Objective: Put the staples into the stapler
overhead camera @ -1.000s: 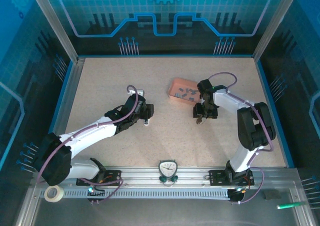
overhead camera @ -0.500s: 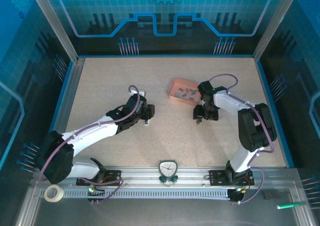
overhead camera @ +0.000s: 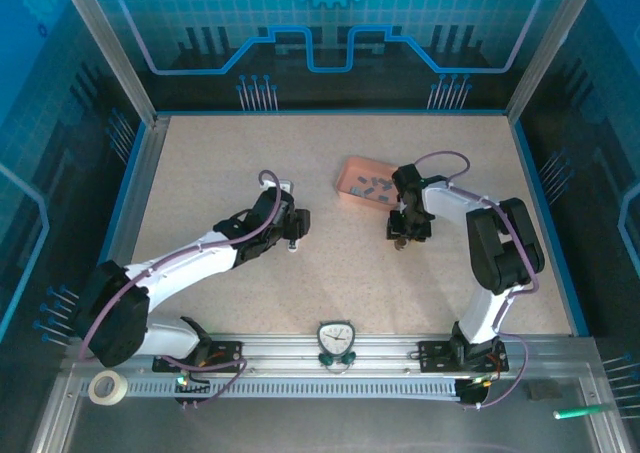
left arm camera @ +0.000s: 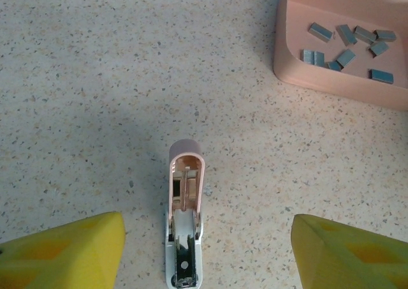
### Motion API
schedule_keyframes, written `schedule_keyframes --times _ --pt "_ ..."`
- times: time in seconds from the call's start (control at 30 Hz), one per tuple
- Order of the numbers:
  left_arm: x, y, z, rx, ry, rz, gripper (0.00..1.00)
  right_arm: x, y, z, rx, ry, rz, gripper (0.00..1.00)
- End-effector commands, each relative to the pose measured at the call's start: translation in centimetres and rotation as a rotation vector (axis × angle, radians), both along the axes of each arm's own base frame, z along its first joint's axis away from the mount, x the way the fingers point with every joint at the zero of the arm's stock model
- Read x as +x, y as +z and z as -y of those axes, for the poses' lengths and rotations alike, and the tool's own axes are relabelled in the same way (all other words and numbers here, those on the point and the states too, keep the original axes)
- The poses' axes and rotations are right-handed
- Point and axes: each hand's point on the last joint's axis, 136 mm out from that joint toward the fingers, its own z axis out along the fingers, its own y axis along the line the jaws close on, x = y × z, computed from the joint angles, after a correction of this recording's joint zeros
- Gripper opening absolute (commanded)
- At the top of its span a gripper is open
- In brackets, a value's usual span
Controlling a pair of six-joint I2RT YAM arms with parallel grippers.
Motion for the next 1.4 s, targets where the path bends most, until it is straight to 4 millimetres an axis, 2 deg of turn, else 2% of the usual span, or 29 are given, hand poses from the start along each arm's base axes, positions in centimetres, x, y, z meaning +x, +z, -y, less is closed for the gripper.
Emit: schedule_keyframes --times 0.0,0.13,0.27,0.37,0.53,0.73,0.97,1.13,1.37 --pt "1.0 1.9 1.0 -0.027 -0.030 0.037 0.70 0.1 0.7 -0.5 0.028 0.020 0.045 0.44" --pt "1.1 3.1 1.8 -0.058 -0.063 0.055 0.71 0.3 3.2 -1.7 0.063 0.063 0.164 0.41" --pt "1.3 5.8 3.5 -0.151 -0.128 0.119 0.71 0.7 7.3 -4.4 0.103 0.196 0.389 0.37" --pt "1.1 8.1 5.3 -0.212 -0.221 0.149 0.69 1.1 11.1 -6.4 0.176 0.259 0.568 0.35" --pt "0.3 11.3 8.6 -0.320 -0.381 0.163 0.67 1.0 15.8 -8.4 0.321 0.348 0.809 0.34" --pt "-1.3 14.4 11.8 -0.405 -0.573 0.180 0.67 0.1 20.3 -11.0 0.432 0.614 1.083 0.32" --pt "-3.5 15.1 14.5 -0.484 -0.753 0.153 0.67 -1.7 22.5 -12.6 0.456 0.830 1.279 0.32" --pt "-3.1 14.2 14.4 -0.477 -0.719 0.134 0.67 -2.3 23.2 -12.7 0.425 0.888 1.360 0.32" --pt "-2.2 13.4 14.4 -0.473 -0.661 0.110 0.65 -1.9 22.7 -12.9 0.333 0.894 1.356 0.32"
